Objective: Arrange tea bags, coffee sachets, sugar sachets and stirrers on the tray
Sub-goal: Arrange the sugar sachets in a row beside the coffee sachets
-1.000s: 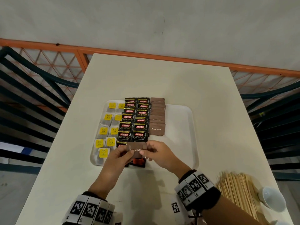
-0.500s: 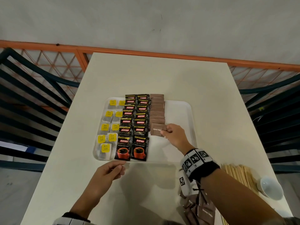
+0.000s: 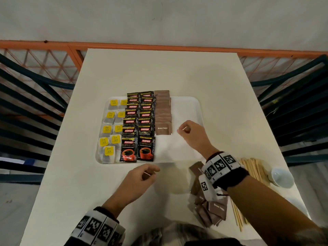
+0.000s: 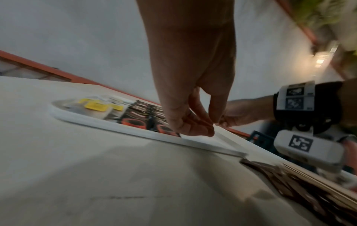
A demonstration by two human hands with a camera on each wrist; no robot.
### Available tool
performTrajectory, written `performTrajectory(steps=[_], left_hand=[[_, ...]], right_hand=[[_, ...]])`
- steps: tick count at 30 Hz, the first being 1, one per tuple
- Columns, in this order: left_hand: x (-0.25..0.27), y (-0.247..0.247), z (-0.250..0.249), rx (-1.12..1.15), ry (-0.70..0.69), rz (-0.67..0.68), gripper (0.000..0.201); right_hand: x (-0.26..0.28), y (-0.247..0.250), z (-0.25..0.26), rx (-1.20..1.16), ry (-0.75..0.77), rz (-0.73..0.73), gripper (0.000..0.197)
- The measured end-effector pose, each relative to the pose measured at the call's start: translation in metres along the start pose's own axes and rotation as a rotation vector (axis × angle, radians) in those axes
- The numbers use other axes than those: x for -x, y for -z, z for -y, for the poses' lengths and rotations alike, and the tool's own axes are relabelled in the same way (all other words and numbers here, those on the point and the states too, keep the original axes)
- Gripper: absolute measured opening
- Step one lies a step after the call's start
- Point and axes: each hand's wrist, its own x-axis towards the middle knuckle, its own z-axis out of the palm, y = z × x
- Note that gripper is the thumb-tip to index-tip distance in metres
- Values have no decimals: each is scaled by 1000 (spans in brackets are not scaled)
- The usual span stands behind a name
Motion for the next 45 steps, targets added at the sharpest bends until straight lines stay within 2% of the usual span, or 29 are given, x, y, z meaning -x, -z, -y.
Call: performTrajectory(steps=[5, 9, 11, 14, 17, 23, 28, 31, 34, 36, 38, 41, 43, 45], left_hand=[[-12, -41, -19, -252, -195, 163, 22], [-21, -73, -31, -455, -401, 298, 41], [-25, -87, -36, -556, -430, 347, 63], [-33, -103, -39, -821, -476, 446, 101], [-34, -114, -41, -1013, -511, 501, 119], [-30, -120, -28, -1046, -530, 422, 100], [-25, -103, -21, -1030, -536, 418, 88], [-20, -89, -2, -999, -561, 383, 90], [-13, -80, 11, -1026, -570, 346, 96], [-10, -76, 14, -1036, -581, 328, 93], [-7, -74, 16, -1025, -621, 300, 89], [-6, -69, 18, -1001, -634, 269, 86], [-5, -66, 18, -970, -601, 246, 84], [-4, -64, 17, -888, -565, 224, 73]], right_hand=[[67, 48, -30, 172, -14, 208, 10], [122, 67, -61, 368, -82, 248, 23], [148, 69, -74, 482, -32, 289, 44], [176, 62, -95, 705, 24, 430, 90], [188, 45, -116, 870, 114, 397, 105], [197, 30, -120, 676, 250, 288, 80], [193, 19, -116, 672, 470, 203, 73], [185, 13, -113, 667, 569, 185, 65], [176, 11, -106, 659, 581, 212, 59], [168, 12, -96, 573, 542, 269, 46], [159, 15, -86, 435, 422, 326, 38], [146, 26, -72, 227, 194, 265, 33], [140, 34, -69, 61, 104, 188, 29], [133, 39, -69, -89, 37, 168, 29]])
